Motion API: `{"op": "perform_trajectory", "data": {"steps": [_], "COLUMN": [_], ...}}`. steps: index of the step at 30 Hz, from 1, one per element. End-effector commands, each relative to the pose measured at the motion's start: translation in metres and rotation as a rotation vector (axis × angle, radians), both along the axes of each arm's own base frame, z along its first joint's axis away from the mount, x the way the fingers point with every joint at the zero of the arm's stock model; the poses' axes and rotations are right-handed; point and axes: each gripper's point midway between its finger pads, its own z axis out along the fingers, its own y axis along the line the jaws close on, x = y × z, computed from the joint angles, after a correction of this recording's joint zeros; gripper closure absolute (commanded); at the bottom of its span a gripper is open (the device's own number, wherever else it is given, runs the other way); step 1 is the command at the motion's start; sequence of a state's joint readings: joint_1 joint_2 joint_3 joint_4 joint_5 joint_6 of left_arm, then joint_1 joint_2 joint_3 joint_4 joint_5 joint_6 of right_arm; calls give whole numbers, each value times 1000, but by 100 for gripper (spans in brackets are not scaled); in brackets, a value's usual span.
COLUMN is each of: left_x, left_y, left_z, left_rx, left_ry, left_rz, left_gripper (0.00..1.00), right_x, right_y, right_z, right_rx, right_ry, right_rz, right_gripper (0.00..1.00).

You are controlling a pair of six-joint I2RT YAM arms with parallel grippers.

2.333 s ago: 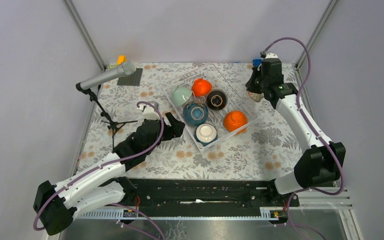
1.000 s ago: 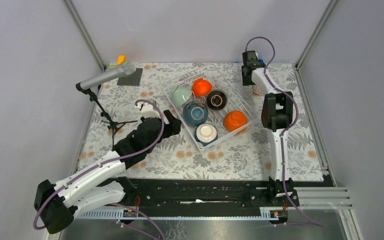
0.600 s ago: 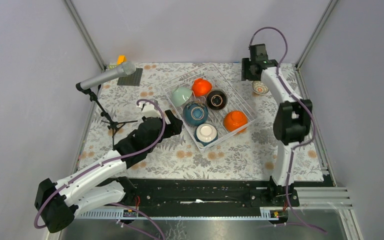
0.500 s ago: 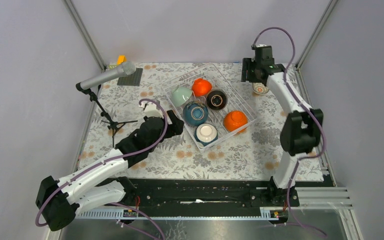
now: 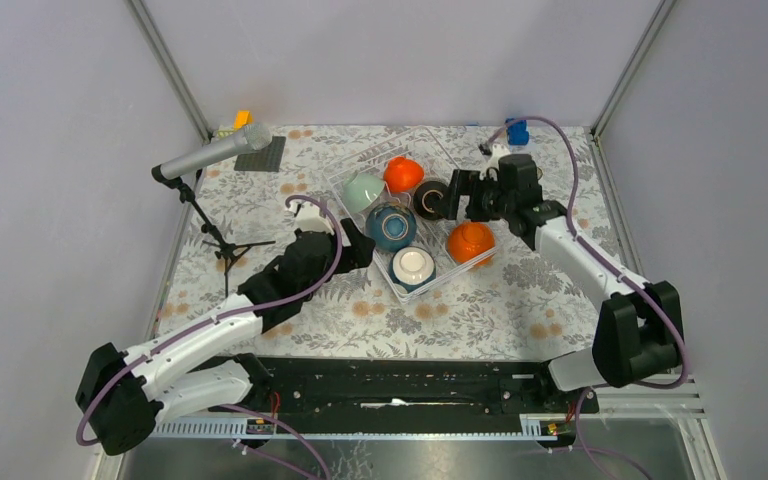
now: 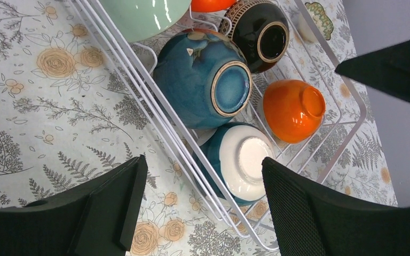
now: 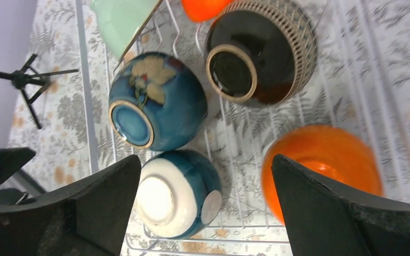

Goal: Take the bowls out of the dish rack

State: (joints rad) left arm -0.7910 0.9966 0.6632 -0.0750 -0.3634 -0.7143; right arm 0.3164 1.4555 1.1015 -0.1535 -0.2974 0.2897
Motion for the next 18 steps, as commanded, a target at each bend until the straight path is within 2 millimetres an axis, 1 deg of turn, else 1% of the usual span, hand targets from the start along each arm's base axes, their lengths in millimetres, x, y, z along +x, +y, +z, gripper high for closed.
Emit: {"op": "perform_trajectory", "data": {"steps": [1,2,3,5,8,11,15,18], "left_x": [2,1,1,0,-2,-5,-7,-9], "left_y": [-7,-7,-9,-10,-9,-6,-4,0], "left_z": [7,4,8,7,6,6,10,7], "left_rx": [-47,-47,-62,-68,-75,-84,-96,-80], "left_ry": [-30,-24,-33,-31,-26,-26,-32,-26], "left_rz": [-23,-25,-28,-34,-36,-32,-30,-24], "left_gripper": [16,16,16,16,16,16,16,16], "right_x": [-10,-10,-9,-5,-1,5,17,28], "right_y": [25,23,21,14,10,9,9,10], "right_z": [26,22,19,13,9,7,-1,-9], "right_rx": [234,240,246,260,319,395,403,369], "right_ry": [-98,-95,-90,-79,-72,-104,-135,-141], "right_rz": [32,4,-29,-107,-190,-250,-272,-271], "right_gripper": [0,0,0,0,0,0,0,0]}}
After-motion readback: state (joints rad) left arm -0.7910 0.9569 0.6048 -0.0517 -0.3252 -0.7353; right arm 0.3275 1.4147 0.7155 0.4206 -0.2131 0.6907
